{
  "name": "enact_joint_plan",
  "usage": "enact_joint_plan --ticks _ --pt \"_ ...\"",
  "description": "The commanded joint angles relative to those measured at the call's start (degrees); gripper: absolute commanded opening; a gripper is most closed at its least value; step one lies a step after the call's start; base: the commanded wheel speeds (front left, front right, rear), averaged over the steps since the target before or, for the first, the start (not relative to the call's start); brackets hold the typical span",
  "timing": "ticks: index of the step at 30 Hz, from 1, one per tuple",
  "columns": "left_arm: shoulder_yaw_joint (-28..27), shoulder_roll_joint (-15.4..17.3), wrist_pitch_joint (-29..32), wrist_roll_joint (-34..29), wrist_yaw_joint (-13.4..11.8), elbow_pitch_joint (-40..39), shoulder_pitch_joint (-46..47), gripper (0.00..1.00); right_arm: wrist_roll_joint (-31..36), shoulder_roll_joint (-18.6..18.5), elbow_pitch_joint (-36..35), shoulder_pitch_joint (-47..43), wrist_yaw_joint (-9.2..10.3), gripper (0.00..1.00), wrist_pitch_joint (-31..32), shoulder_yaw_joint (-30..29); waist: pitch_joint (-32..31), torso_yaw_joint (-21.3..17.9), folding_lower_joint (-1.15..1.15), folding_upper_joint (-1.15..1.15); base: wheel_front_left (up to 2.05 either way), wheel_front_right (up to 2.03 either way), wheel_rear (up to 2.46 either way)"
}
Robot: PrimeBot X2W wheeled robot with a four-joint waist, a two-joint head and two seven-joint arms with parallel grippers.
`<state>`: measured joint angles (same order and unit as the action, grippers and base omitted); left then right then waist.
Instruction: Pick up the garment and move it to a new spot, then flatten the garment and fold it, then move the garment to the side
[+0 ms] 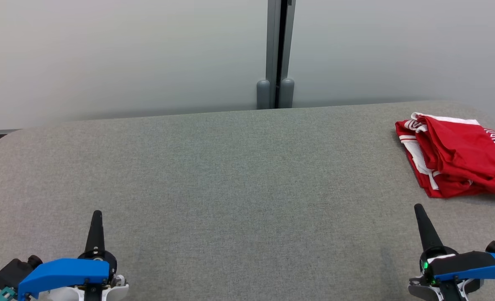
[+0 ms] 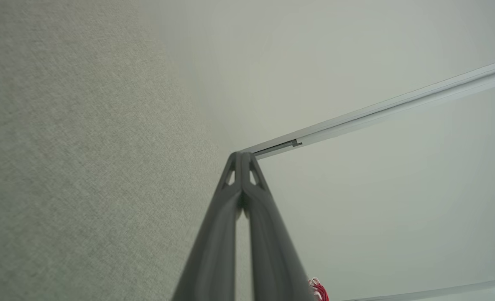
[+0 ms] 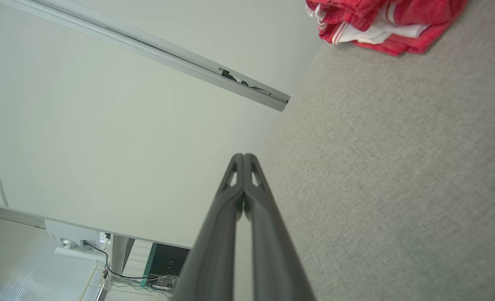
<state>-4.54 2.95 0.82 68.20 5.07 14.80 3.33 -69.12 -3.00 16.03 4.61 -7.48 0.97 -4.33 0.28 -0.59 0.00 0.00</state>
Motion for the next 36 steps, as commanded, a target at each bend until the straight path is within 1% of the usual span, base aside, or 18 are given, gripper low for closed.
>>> enact_joint_plan --ticks 1,18,36 --pt "-0.2 0.0 0.3 1.2 0.3 -0.6 1.2 0.0 -1.3 0.0 -0.7 1.4 -0.02 0.0 0.3 -0.3 0.0 0.0 0.0 0.0 0.0 0.0 0.0" --pt "-1.0 0.0 2.6 10.4 1.2 -0.7 2.0 0.0 -10.0 0.1 -1.3 1.6 -0.02 0.0 2.4 -1.1 0.0 0.2 0.0 0.0 0.0 0.0 0.0" --pt "-1.7 -0.1 4.6 18.7 2.1 -0.8 2.8 0.0 -18.1 0.1 -1.8 1.7 -0.02 0.0 4.5 -1.9 -0.1 0.4 0.0 0.0 0.0 0.0 0.0"
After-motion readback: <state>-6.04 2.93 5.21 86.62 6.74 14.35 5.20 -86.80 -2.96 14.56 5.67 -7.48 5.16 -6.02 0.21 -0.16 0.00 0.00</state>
